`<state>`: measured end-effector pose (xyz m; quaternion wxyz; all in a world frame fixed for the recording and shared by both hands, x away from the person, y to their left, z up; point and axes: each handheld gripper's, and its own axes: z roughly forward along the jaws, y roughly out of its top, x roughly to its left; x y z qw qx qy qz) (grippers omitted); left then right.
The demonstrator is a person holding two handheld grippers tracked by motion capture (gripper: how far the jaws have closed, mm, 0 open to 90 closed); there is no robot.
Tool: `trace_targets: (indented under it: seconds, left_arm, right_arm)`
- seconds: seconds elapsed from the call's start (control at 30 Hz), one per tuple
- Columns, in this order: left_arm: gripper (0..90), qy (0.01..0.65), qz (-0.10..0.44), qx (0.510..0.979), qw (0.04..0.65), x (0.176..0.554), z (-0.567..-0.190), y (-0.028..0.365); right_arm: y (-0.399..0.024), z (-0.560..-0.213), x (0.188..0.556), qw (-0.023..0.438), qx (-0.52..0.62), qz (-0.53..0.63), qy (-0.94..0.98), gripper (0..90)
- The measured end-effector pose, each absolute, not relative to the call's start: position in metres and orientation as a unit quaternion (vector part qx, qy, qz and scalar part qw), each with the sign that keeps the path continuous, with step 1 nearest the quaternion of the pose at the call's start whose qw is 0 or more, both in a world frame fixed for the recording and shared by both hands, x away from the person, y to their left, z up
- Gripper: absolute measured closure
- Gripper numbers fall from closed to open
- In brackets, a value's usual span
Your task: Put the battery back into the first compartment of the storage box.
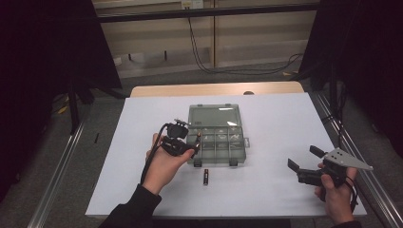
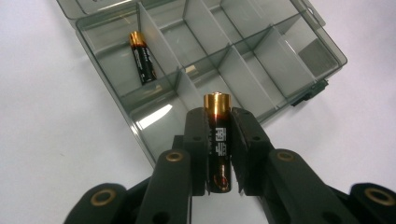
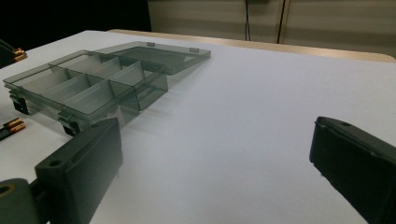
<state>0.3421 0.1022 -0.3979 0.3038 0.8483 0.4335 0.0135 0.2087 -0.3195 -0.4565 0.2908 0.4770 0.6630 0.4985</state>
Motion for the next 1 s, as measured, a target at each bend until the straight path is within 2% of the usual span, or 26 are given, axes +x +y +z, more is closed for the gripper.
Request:
trace_targets:
  seconds: [1.0]
  left_arm:
    - [77.5,0.450,0.016,0.841,0.298,0.381,-0.395,0.102]
  right_arm:
    - [-0.321,-0.457,0.209,0.291,0.477,0.498,0.663,2.0]
